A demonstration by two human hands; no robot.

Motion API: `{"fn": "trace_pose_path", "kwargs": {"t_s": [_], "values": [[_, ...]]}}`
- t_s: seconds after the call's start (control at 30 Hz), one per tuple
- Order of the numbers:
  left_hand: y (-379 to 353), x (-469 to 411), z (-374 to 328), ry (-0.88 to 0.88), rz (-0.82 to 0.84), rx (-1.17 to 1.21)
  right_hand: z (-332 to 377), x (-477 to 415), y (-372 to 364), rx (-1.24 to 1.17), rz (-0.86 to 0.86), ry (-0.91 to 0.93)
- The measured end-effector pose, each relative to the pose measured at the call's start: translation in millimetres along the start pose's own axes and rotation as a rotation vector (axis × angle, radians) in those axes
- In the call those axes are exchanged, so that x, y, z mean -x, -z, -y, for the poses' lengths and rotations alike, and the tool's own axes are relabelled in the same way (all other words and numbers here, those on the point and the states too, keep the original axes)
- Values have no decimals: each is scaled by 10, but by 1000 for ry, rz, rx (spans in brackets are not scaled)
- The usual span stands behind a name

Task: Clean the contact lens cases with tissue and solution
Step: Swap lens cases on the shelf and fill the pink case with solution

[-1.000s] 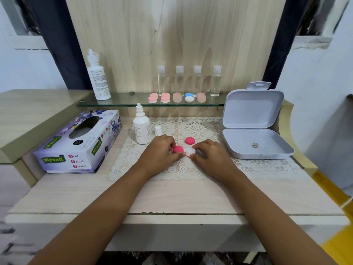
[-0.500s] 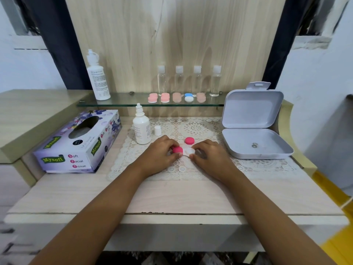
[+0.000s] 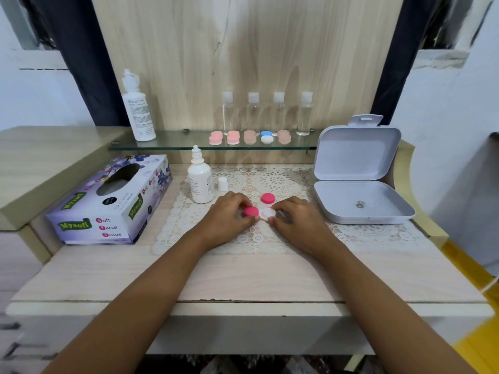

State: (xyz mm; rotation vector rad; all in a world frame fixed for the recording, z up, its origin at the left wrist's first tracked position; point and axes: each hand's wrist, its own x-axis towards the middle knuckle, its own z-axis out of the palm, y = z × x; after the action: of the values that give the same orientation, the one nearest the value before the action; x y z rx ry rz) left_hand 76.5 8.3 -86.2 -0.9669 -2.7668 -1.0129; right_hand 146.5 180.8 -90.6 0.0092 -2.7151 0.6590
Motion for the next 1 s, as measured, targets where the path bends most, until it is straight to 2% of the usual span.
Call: {"fn": "trace_pose_path", "kwargs": {"t_s": [0.17,0.33,0.47,0.67,0.87,1.0], "values": [[28,22,9,-21,64,48,1,1,-1,4,0,0],[-19,-5,8,15,-5,-23,-1,-4,-3,4,-5,1],[16,11,41,-3,62,47,9,-15,-6,8,-9,-1],[-19,3,11,18,-42,20,-2,-3,-6,10,-5,-4],[0,-9,18,-20,-23,44,5,8,-5,14,-8,12],[-13,6,-1,-17,-69,29,6,9,-1,6,6,1]]}}
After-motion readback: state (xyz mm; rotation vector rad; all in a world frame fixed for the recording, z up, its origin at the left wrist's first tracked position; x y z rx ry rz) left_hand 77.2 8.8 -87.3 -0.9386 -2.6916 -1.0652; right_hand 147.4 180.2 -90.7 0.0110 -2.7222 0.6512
